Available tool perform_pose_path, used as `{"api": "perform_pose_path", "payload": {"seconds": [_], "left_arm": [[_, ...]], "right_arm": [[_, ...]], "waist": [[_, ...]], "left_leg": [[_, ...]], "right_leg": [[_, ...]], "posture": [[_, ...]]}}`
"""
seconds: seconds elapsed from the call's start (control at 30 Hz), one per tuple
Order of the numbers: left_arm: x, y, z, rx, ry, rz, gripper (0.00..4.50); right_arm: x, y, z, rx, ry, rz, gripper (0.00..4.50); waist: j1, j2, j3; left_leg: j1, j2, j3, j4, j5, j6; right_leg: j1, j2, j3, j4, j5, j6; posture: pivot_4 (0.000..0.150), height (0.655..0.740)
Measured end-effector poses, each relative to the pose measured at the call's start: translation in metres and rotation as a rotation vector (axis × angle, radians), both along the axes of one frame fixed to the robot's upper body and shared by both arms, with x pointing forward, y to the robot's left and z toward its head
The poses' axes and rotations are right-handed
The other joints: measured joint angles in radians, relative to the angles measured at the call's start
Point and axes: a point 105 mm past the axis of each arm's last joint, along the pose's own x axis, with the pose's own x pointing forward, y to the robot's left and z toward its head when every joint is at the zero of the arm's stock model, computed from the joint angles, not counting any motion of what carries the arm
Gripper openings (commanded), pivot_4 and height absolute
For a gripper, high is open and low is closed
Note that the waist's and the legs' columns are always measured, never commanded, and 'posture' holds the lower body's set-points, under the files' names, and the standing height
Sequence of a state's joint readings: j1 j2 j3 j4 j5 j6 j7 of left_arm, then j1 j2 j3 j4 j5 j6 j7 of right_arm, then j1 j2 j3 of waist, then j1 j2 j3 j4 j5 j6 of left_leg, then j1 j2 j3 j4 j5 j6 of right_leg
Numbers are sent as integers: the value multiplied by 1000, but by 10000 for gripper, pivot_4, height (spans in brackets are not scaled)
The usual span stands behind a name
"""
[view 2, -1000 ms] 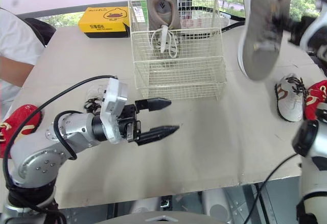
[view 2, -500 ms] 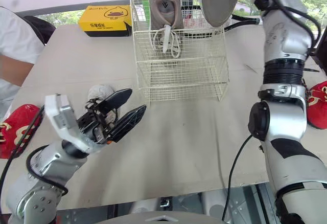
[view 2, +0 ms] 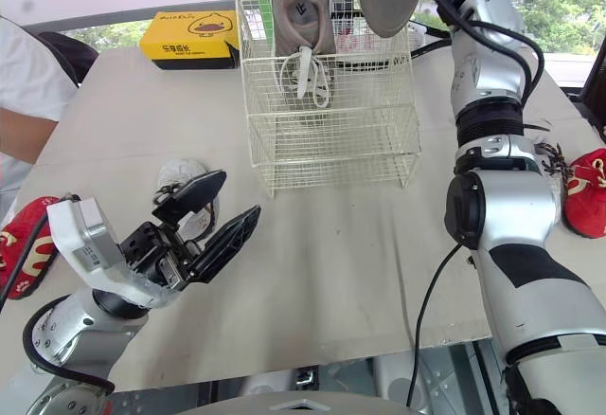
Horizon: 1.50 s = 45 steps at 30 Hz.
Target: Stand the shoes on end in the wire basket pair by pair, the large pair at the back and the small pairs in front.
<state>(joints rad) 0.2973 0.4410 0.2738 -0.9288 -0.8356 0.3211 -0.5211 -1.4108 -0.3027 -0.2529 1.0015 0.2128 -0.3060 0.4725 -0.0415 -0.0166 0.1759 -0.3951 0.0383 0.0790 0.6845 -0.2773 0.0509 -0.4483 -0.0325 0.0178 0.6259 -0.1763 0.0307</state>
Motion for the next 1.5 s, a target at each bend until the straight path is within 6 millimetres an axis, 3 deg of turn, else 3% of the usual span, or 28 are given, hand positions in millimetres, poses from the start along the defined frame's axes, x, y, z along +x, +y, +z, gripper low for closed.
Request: {"api": "perform_pose_path", "payload": {"seconds": [0.07, 0.17, 0.33, 0.37, 0.4, 0.43, 0.6, 0.83, 1.13, 1.23, 1.37, 1.43, 1.5], "left_arm": [[-1, 2, 1, 1, -23, 15, 45000], [9, 6, 0, 0, -46, 32, 45000], [22, 5, -2, -3, -52, 32, 45000], [24, 5, -3, -2, -51, 35, 45000], [26, 4, -3, -2, -51, 33, 45000], [27, 2, -4, -3, -50, 28, 45000], [32, -2, -4, -12, -47, 21, 45000], [32, 0, -9, 2, -15, 19, 45000], [31, 1, -6, 4, 9, 25, 45000], [34, -2, -3, 4, 5, 20, 45000], [36, -3, -2, 4, 2, 19, 45000], [36, -4, -2, 9, 2, 11, 45000], [36, -4, -3, 13, 1, 6, 45000]], "right_arm": [[0, -1, -8, 0, -5, -3, 91], [1, -1, -24, -14, 6, 4, 11837], [18, -3, -106, -74, 241, 20, 34031], [19, -4, -117, -77, 276, 21, 36452], [20, -5, -127, -78, 307, 25, 42849], [19, -5, -126, -80, 307, 26, 44468], [16, -2, -121, -92, 299, 32, 44468], [13, -1, -120, -105, 300, 31, 44468], [-7, 7, -100, -389, 125, -43, 44468], [-13, 13, -93, -435, 78, -30, 36038], [-17, 23, -90, -490, 54, 18, 18324], [-19, 28, -82, -496, 36, 48, 2791], [-20, 29, -81, -496, 32, 56, 435]], "waist": [[0, -2, -2], [2, -6, -9], [0, -8, -10], [0, -6, -9], [0, -4, -8], [0, -3, -7], [-2, -3, -7], [-3, -2, -7], [2, -2, -7], [0, -2, -6], [0, -2, -6], [-1, -2, -6], [-1, -2, -6]], "left_leg": [[1, 0, 0, 0, 0, 0], [5, 0, 0, 0, 0, 0], [14, 1, 1, 0, 0, 0], [14, 0, 1, 0, 0, 0], [12, 0, 1, 0, 0, 0], [10, 0, 2, 0, 0, 0], [2, 1, 2, -3, 0, -1], [0, 2, 1, -3, 0, 0], [0, 1, 1, -3, 0, 0], [0, 1, 1, -3, 0, 0], [0, 1, 0, -3, 0, 0], [0, 1, 1, -3, 0, 0], [0, 1, 1, -3, 0, 0]], "right_leg": [[2, 0, 0, 0, 0, 0], [5, 0, 0, 1, 0, 0], [13, -1, 1, 0, 0, 0], [13, -1, 1, 0, 0, 0], [11, -1, 2, 0, 0, 0], [8, -1, 2, 1, 0, 0], [-2, 3, 2, 1, 2, 4], [-2, 2, 1, 0, 2, 3], [-2, 0, 1, 0, 0, 0], [-2, 1, 1, 0, 0, 0], [-2, 2, 0, 0, 0, 0], [-2, 1, 1, 0, 0, 0], [-2, 1, 1, 0, 0, 0]], "posture": [[1500, 7400], [1500, 7400], [1500, 7400], [1500, 7400], [1500, 7400], [1500, 7400], [1500, 7400], [1500, 7400], [1500, 7400], [1500, 7400], [1500, 7400], [1500, 7400], [1500, 7400]]}}
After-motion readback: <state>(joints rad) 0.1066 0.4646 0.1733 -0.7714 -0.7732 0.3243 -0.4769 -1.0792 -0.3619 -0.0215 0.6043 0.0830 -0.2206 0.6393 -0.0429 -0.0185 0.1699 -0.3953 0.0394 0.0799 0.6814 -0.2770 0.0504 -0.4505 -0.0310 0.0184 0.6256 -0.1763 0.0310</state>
